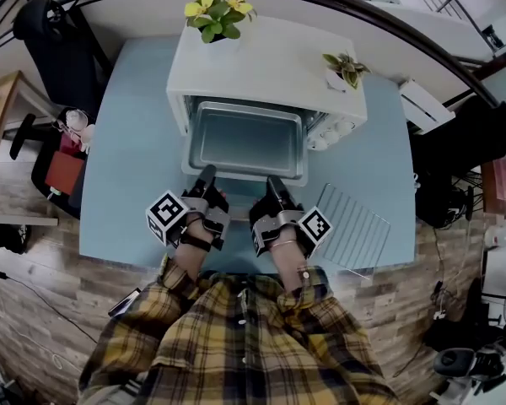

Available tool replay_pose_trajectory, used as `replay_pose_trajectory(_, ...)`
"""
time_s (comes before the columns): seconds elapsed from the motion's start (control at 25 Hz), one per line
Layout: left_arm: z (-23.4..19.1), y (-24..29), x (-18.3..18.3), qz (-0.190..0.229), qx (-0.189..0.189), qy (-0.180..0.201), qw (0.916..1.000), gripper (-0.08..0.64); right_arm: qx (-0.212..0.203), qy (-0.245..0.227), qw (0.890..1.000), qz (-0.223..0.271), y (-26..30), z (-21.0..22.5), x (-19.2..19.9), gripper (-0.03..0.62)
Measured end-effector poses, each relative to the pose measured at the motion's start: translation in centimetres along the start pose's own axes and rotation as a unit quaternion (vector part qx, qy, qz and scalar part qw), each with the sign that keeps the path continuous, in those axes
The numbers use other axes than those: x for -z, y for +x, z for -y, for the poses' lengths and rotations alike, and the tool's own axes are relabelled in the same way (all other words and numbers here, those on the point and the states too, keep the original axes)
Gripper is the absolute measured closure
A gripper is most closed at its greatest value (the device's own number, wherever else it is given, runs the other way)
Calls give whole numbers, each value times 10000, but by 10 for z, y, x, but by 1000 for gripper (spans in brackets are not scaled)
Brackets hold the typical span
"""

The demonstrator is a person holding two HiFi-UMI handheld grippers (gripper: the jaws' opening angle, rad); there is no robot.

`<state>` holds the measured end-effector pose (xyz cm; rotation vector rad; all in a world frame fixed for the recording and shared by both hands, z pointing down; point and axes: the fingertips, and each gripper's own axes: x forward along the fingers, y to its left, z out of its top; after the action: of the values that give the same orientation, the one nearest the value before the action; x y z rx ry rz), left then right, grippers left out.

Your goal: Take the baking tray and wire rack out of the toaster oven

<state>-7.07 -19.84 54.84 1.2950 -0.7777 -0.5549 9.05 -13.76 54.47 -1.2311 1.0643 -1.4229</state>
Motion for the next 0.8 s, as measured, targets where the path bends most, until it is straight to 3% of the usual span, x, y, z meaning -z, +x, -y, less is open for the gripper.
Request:
replay_pose_trajectory(0.16, 0, -13, 8, -88, -61, 165, 9998, 502, -32, 53, 10000, -74, -14, -1, 5, 571)
replay_pose_trajectory(0.4, -9, -38, 16, -85, -221, 36, 9997, 505, -15, -30, 9997, -253, -38, 2, 15, 572)
replay_pose_trajectory(0.8, 2, -79, 65, -281, -31, 164, 9995, 503, -97, 191, 9991, -363, -105, 3, 13, 574)
